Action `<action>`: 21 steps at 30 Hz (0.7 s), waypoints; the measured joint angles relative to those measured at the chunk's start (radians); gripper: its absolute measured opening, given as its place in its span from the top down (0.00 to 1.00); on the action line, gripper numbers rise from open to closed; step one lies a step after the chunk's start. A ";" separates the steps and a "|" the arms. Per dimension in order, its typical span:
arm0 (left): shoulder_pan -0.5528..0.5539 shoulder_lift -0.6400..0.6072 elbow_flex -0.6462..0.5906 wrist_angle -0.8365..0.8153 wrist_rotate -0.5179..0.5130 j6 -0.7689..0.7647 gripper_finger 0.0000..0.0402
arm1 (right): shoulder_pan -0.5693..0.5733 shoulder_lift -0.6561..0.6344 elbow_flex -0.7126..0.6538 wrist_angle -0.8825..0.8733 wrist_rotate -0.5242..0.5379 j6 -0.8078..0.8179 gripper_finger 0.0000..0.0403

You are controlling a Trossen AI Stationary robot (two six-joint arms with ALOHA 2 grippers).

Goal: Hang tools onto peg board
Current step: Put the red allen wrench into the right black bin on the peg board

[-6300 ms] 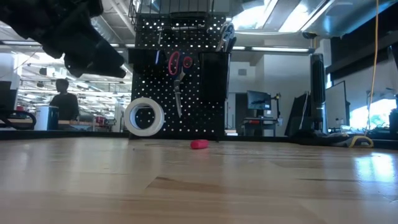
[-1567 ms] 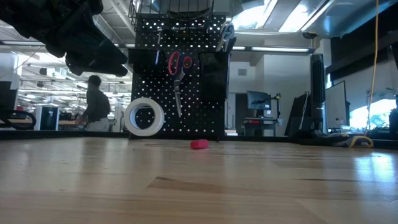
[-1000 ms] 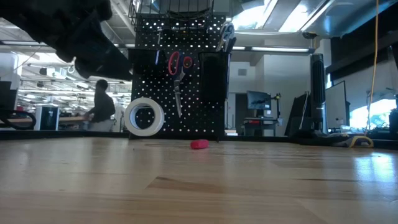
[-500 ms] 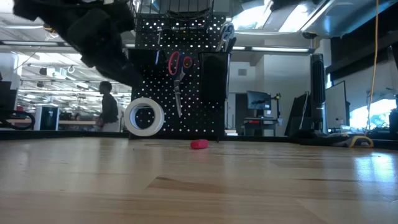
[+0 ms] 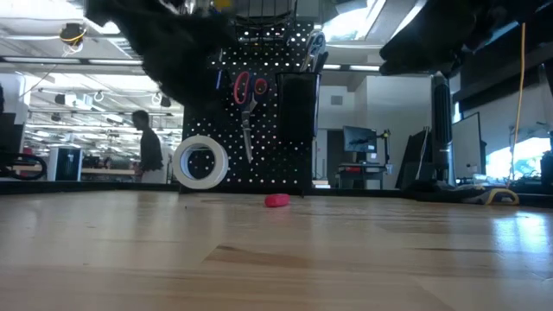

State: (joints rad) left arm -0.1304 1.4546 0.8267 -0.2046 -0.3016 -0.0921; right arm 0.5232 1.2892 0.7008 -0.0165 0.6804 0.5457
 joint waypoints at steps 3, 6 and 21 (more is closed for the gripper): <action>0.032 0.097 0.047 -0.004 0.013 0.051 0.67 | 0.000 0.000 -0.010 0.019 0.001 0.000 0.57; 0.062 0.191 0.098 -0.009 0.015 0.092 0.67 | 0.000 0.000 -0.010 0.019 0.006 0.000 0.57; 0.163 0.389 0.174 -0.001 0.153 0.182 0.67 | 0.000 0.000 -0.010 0.015 0.027 -0.004 0.57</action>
State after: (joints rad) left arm 0.0327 1.8439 1.0012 -0.2056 -0.1485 0.0901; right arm 0.5232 1.2892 0.6910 -0.0020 0.7069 0.5419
